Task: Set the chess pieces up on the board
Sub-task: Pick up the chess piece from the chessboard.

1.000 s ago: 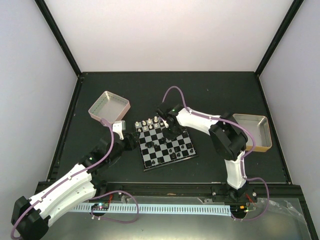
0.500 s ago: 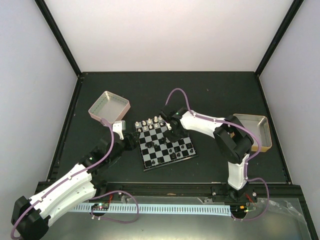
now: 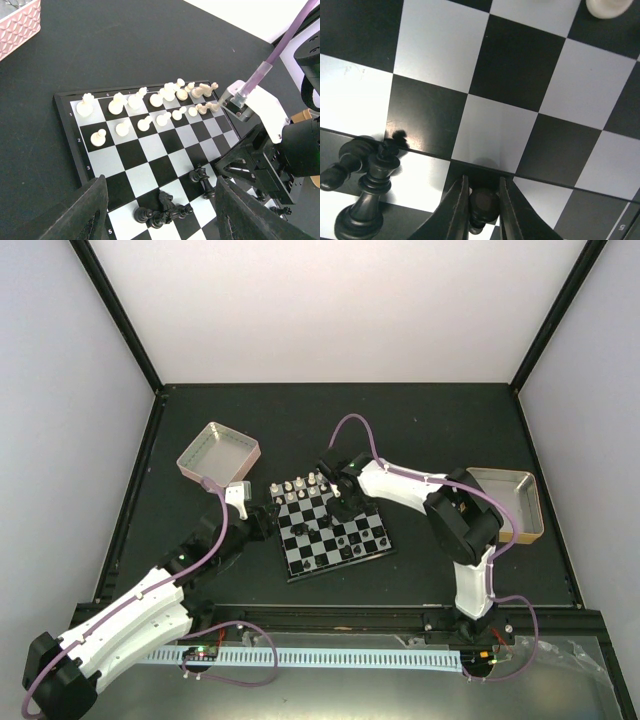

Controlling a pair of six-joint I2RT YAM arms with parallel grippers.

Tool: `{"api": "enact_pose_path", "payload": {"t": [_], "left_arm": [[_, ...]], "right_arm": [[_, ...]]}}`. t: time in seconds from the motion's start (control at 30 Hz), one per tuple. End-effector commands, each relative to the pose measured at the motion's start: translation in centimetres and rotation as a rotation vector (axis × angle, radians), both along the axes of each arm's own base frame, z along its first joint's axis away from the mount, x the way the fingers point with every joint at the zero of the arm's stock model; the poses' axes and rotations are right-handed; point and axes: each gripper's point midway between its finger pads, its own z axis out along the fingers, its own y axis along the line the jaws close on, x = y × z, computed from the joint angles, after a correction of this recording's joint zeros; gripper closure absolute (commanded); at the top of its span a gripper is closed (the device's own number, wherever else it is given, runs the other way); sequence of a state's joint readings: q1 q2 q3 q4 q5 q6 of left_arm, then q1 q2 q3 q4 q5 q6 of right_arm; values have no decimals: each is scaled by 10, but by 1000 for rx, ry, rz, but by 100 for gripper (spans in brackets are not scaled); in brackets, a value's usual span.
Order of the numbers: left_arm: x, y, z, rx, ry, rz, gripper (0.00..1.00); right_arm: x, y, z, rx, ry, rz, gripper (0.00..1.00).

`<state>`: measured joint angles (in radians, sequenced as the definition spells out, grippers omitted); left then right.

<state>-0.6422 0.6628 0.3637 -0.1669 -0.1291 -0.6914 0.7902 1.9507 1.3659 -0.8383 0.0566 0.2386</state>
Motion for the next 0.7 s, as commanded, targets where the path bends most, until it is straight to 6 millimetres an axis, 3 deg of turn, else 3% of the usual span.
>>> {"api": "enact_pose_path", "payload": {"t": [0.0, 0.23, 0.47, 0.67], "left_arm": [[2, 2, 1, 3, -11, 8, 40], [1, 1, 3, -1, -15, 2, 40], [-4, -18, 12, -15, -31, -121, 39], [-7, -38, 20, -52, -62, -222, 39]], "right_arm": [[3, -7, -10, -41, 1, -17, 89], [8, -4, 7, 21, -58, -70, 93], [14, 15, 66, 264, -156, -195, 93], [-2, 38, 117, 604, -110, -359, 93]]}}
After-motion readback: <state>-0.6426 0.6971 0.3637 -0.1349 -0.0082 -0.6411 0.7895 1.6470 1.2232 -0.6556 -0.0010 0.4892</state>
